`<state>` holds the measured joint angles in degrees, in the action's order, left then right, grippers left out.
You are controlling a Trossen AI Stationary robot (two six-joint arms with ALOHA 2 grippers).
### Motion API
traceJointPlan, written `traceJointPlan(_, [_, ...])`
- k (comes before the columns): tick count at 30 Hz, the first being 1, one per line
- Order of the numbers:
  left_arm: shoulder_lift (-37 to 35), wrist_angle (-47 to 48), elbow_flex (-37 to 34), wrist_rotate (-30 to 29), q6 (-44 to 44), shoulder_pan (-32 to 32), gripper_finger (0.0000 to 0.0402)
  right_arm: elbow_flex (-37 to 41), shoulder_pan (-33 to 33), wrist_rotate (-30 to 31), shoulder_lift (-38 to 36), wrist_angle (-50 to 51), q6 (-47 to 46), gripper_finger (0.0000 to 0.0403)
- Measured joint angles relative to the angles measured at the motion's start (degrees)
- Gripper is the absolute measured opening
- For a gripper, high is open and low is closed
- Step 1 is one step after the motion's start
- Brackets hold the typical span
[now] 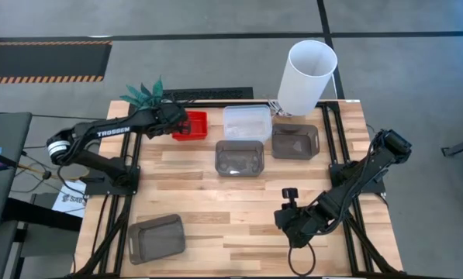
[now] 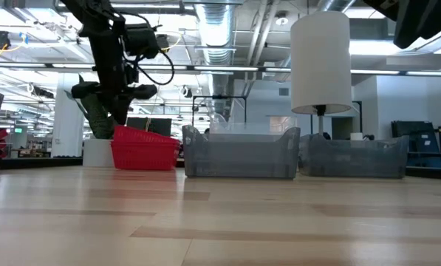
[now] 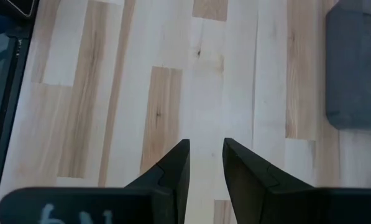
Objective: Stack baskets by color
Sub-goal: Stack the red bin on top of the red bins, then stack the bottom black bin on top of the left black bin
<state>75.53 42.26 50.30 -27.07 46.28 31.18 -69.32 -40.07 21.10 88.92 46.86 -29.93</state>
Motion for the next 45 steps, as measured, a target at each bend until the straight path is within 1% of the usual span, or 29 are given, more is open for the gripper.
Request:
traceJointPlan(4, [3.13, 1.73, -0.02, -0.11, 0.15, 0.00, 0.0000, 0.00, 0.00, -0.15, 0.00, 0.22, 0.00, 0.0116])
traceJointPlan(9, [6.49, -0.59, -0.02, 0.10, -0.44, -0.11, 0.0000, 0.00, 0.00, -0.17, 0.00, 0.46, 0.02, 0.0116])
traceJointPlan(12, [5.57, -1.83, 1.33, -1.56, -2.75, -0.88, 0.0000, 0.00, 0.00, -0.36, 0.00, 0.97, 0.02, 0.0116])
traceJointPlan(14, [3.58, -2.96, 3.31, -2.14, -5.59, -2.09, 0.0000, 0.00, 0.00, -1.06, 0.00, 1.12, 0.15, 0.0116])
traceJointPlan(17, [0.38, -3.95, 5.77, -0.14, -10.68, -5.31, 0.0000, 0.00, 0.49, -1.67, 0.00, 1.02, 0.72, 0.0116])
traceJointPlan(21, [-3.36, -4.24, 6.33, 5.88, -15.67, -13.00, 0.0000, 0.00, 1.71, -1.70, 0.00, 0.78, 2.11, 0.0116])
traceJointPlan(25, [-5.54, -2.80, 5.72, 13.27, -19.34, -23.32, 0.0000, 0.00, 3.30, -1.70, 0.00, 0.61, 3.83, 0.0116])
traceJointPlan(27, [-5.83, -1.23, 5.70, 17.93, -20.71, -28.83, 0.0000, 0.00, 4.43, -1.91, 0.00, 0.25, 4.65, 0.0116])
traceJointPlan(29, [-5.93, -0.12, 5.68, 22.24, -20.82, -34.51, 0.0000, 0.00, 5.69, -2.90, 0.00, 0.09, 4.97, 0.0116])
traceJointPlan(32, [-5.93, 1.91, 5.68, 26.78, -18.21, -42.37, 0.0000, 0.00, 7.36, -4.23, 0.00, -0.34, 5.10, 0.0116])
traceJointPlan(36, [-5.90, 6.93, 5.66, 27.91, -9.78, -51.95, 0.0000, 0.00, 8.75, -5.34, 0.00, -0.93, 5.15, 0.0116])
traceJointPlan(39, [-5.86, 10.51, 5.64, 27.75, -3.77, -58.03, 0.0014, 0.00, 9.22, -6.22, 0.00, -1.44, 5.11, 0.0116])
traceJointPlan(42, [-5.14, 13.04, 5.64, 27.30, 0.31, -62.84, 0.0046, 0.00, 9.22, -6.22, 0.00, -2.06, 5.11, 0.0116])
traceJointPlan(45, [-4.04, 15.74, 5.62, 25.88, 2.19, -66.96, 0.0088, 0.00, 9.22, -6.22, 0.00, -2.95, 4.97, 0.0116])
